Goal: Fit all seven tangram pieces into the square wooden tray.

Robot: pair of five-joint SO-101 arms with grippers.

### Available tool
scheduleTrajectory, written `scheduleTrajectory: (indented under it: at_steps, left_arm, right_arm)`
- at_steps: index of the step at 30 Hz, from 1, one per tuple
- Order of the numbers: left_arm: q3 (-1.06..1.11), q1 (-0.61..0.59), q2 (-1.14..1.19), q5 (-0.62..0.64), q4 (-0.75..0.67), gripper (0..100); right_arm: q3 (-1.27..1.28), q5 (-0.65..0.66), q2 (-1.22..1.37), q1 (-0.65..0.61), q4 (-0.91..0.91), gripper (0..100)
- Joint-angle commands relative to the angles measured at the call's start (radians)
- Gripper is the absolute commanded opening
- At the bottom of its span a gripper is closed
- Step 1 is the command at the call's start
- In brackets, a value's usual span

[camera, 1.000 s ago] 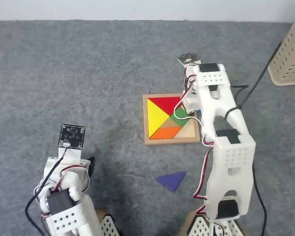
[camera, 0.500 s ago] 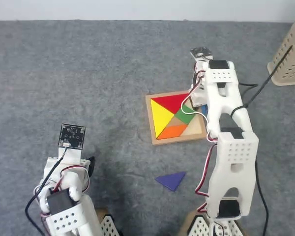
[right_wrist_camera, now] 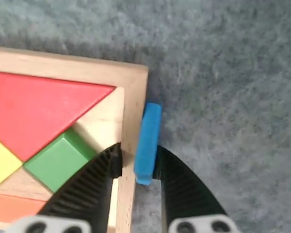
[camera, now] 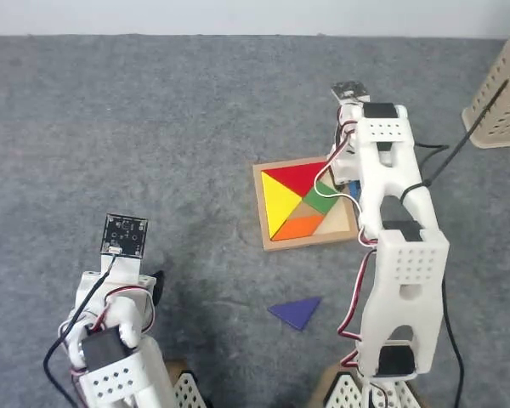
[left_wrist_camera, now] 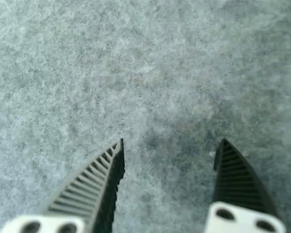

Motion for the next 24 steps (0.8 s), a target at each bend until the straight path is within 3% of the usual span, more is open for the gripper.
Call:
scheduleTrajectory:
  at_steps: [1,15,20,24]
  left_arm:
    - [-0.008,-0.006,-0.015,-0.011,0.005,28]
    - [-0.008,-0.006,-0.015,-0.011,0.005,28]
    - [-0.008,-0.006,-0.015,-0.011,0.005,28]
    - [-0.008,-0.006,-0.015,-0.011,0.005,28]
  right_arm:
    - [-0.066,-0.015,-0.119,0.018,0.012,0.7]
    - [-0.044,0.028,-0.074,-0.048,0.056,1.4]
    - [-0.044,0.028,-0.058,-0.059,0.056,10.1]
    - [-0.044,0.031,-0.058,-0.056,0.056,10.8]
